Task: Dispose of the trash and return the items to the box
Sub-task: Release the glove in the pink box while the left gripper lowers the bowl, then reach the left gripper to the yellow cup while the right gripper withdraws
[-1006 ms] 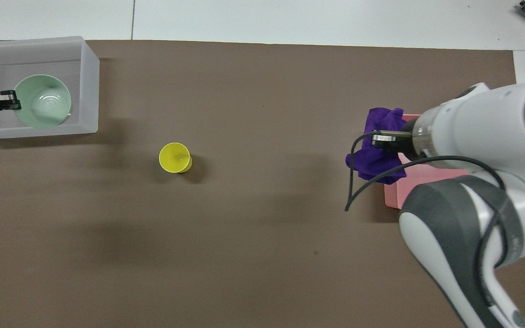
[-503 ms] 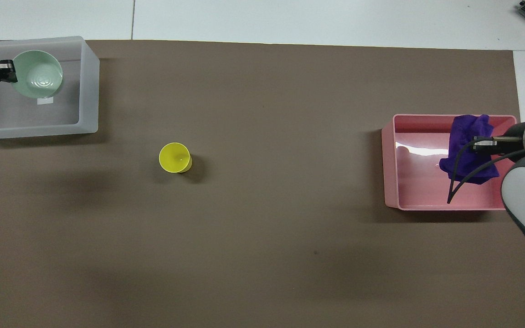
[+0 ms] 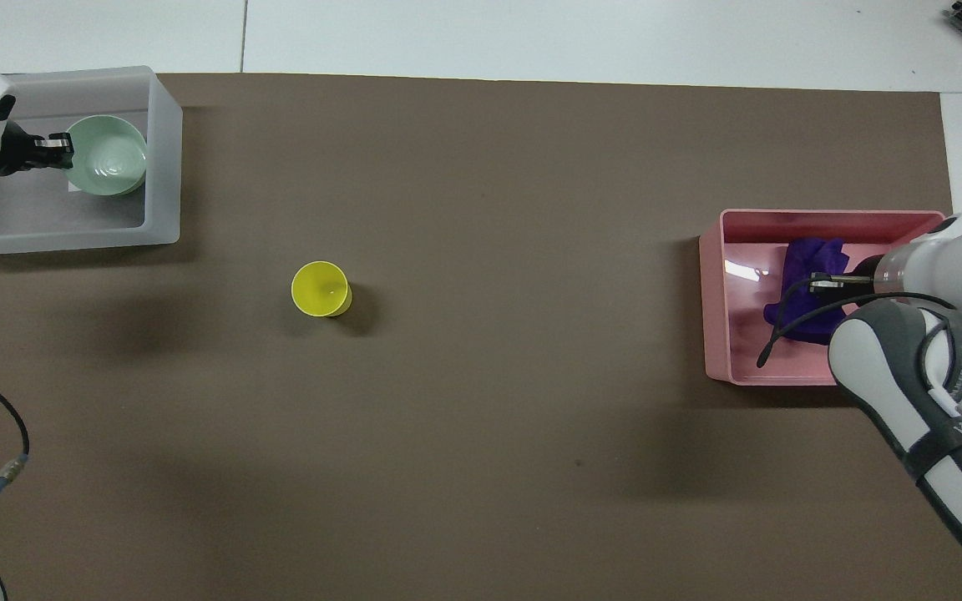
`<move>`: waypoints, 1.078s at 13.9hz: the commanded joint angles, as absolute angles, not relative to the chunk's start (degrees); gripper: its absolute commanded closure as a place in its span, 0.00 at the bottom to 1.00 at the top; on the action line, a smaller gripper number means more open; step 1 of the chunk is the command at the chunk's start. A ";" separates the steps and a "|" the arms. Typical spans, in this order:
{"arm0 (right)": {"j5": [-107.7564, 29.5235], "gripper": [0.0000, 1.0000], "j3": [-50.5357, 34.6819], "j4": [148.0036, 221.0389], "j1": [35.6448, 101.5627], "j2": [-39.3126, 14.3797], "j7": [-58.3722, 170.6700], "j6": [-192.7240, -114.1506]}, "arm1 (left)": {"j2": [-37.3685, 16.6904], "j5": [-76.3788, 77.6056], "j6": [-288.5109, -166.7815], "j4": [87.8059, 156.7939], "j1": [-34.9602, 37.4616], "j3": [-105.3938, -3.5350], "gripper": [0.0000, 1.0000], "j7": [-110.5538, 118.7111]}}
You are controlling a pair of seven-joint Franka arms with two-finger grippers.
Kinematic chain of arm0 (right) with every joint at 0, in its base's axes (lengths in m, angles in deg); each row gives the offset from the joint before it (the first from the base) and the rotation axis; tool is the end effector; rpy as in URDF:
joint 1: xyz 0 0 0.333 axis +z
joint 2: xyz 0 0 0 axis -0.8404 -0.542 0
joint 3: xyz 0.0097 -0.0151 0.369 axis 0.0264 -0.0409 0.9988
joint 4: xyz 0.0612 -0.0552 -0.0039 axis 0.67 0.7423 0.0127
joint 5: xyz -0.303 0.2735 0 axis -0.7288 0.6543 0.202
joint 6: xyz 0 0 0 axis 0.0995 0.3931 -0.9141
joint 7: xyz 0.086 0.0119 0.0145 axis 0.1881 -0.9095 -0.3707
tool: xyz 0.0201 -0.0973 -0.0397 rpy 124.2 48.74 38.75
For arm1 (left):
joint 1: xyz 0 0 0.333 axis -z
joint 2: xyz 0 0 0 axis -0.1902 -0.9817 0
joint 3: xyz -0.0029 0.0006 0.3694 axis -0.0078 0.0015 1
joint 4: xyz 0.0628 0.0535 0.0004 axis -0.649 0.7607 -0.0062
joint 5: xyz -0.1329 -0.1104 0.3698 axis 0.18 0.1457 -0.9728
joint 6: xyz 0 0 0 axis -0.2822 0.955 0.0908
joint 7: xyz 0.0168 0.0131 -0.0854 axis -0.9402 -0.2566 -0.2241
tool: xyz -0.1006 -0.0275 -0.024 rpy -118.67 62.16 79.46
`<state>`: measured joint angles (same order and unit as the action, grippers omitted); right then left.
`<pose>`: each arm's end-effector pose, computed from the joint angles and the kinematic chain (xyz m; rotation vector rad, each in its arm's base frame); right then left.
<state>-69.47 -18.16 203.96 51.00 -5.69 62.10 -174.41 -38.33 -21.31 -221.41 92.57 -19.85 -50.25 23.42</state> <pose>0.5831 -0.0938 0.3880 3.1133 -0.1955 0.1845 0.7858 0.1341 0.3825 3.1042 0.2094 0.4058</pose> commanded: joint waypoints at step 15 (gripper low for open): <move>-73.57 0.00 -16.62 188.64 60.52 4.98 78.21 -147.07 | -10.22 -25.67 -213.27 119.25 -0.80 -50.30 0.00 17.43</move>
